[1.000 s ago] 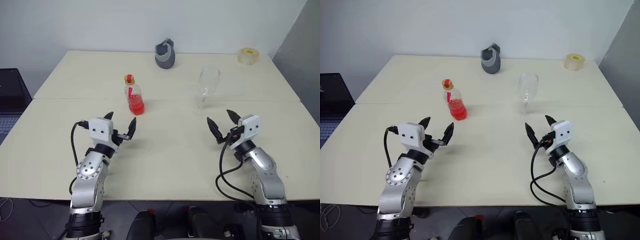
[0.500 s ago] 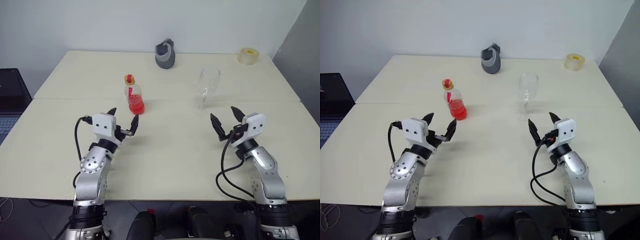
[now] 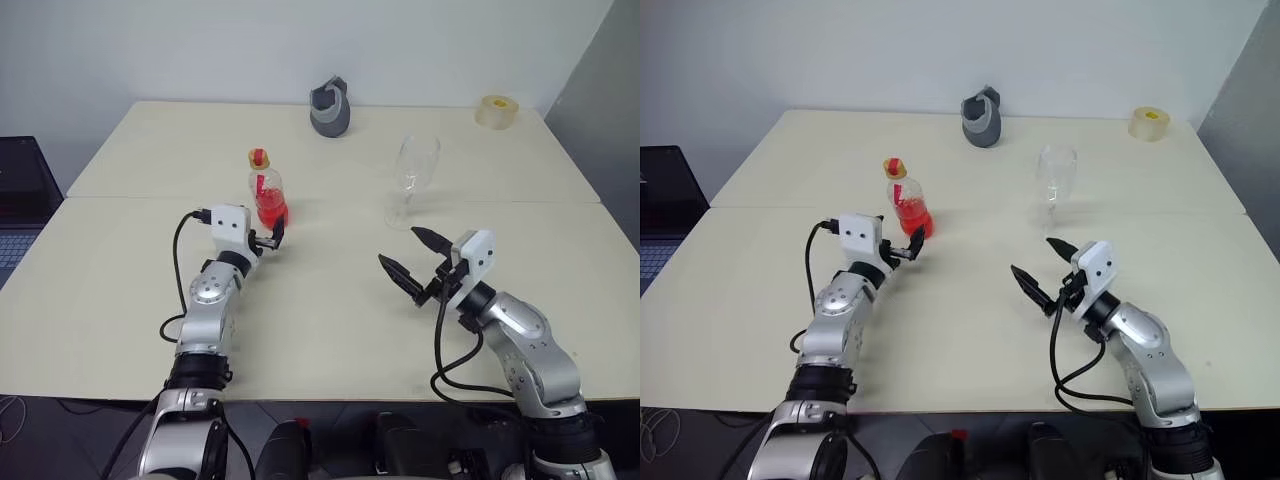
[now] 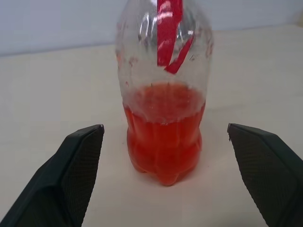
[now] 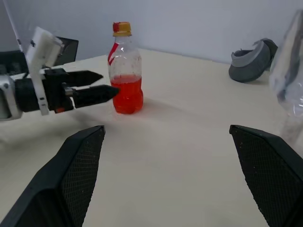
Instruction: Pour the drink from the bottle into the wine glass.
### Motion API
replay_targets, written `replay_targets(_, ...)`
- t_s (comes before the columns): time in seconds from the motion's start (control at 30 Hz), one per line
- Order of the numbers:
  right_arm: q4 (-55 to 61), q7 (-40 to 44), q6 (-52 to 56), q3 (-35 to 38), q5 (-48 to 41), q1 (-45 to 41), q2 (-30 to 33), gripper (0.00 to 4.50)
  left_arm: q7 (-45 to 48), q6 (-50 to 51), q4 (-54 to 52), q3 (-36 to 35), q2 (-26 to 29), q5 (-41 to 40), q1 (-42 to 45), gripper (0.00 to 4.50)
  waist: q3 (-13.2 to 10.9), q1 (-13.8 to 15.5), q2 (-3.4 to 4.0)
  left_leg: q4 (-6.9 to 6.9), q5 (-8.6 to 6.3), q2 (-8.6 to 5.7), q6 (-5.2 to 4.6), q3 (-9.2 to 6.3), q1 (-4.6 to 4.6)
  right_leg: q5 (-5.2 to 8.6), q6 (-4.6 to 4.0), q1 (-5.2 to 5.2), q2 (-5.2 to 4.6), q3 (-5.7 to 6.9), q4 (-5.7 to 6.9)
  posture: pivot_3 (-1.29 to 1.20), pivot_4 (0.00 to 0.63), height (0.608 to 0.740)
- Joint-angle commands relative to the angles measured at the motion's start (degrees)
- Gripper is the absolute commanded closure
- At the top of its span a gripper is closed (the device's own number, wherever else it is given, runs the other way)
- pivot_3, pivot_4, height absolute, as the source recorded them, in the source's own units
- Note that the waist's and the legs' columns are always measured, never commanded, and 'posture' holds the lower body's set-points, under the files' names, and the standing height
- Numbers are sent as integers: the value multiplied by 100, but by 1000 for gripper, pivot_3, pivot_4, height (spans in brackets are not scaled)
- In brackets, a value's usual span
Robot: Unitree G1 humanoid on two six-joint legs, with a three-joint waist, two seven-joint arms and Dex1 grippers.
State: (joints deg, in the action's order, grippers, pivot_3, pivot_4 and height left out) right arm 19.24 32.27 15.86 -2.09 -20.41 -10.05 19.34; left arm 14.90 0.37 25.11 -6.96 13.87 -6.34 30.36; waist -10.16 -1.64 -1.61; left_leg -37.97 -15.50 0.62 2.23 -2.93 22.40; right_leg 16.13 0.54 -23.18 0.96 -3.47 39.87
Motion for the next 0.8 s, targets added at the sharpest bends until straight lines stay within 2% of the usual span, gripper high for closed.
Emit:
replay_targets(0.03,274,-23,38,71,-92,-44,17,0,105,-338,540,-1,-7,-5,454,20,0,0,0,0,0,0,0,-1,2,0,0,0,0,1,0,0,150,740)
replay_targets(0.37,386,-71,215,40,-132,-91,-25,0,-89,-915,2088,-122,-154,-16,1383,20,-1,0,-1,-2,0,-2,0,-5,6,0,0,-2,-1,6,0,0,150,740)
replay_targets(0.8,459,536,619,-307,-417,-350,230,0,75,-1257,3598,-344,-109,-72,2262,20,-1,0,-2,-14,1,-4,0,-19,32,0,0,-4,-3,86,-3,0,150,740)
